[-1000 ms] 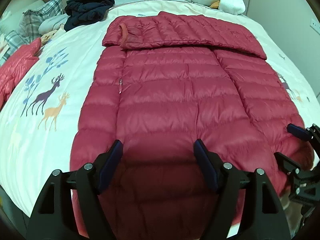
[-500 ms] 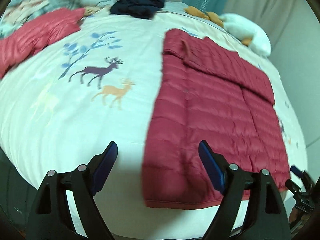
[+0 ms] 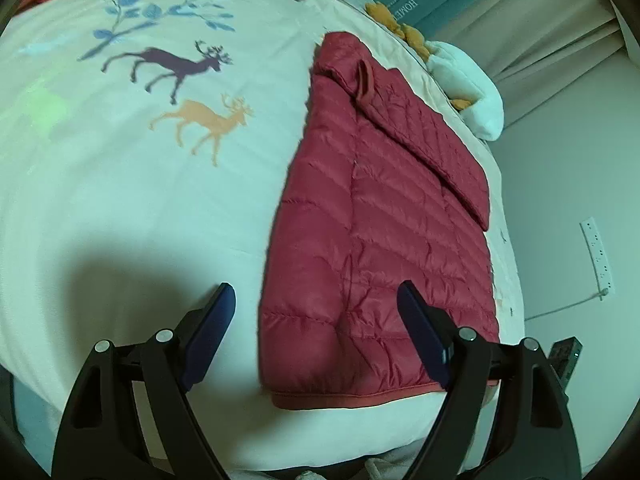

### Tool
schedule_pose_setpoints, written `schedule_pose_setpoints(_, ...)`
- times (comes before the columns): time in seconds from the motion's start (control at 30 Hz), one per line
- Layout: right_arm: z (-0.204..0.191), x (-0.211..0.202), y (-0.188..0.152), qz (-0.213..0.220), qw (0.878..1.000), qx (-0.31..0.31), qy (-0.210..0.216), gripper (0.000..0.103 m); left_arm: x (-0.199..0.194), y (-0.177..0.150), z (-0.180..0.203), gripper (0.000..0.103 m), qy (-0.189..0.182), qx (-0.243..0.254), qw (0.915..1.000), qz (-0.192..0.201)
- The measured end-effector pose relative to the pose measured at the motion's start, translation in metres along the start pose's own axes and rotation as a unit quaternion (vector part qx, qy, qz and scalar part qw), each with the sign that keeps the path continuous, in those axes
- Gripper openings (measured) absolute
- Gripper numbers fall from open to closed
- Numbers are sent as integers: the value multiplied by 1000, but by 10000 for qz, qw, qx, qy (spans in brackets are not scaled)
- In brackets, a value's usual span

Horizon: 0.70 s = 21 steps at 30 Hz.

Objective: Fold large clothes

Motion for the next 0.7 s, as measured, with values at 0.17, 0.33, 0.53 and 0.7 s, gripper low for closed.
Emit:
schedule_pose_setpoints(0.17,-3,9,-1,-87,9997,97,216,89,12,-1,3,85,-241,-70,9995,-169)
schedule_pose_setpoints(0.33,-13,25,9,-23,9984,158,547,89,21,2,12,85,-488,-52,9984,-287)
schedule_pose_setpoints(0.53,-23,42,29,20,9949,315,956,89,39,12,27,85,-584,57,9973,-438)
schedule_pose_setpoints(0.7,-27,50,36,-7,9942,301,1036,89,52,17,38,85,-790,53,9952,-576)
Point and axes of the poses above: each gripper's, at about its wrist camera, not at the fingertips, and x roughly the way its jaws point, z to its right, y to its top, the point moved 9 cm from there along x, roughly the way its jaws point, and after that the axes turned 6 degrees about -x, right-handed, at the moved point
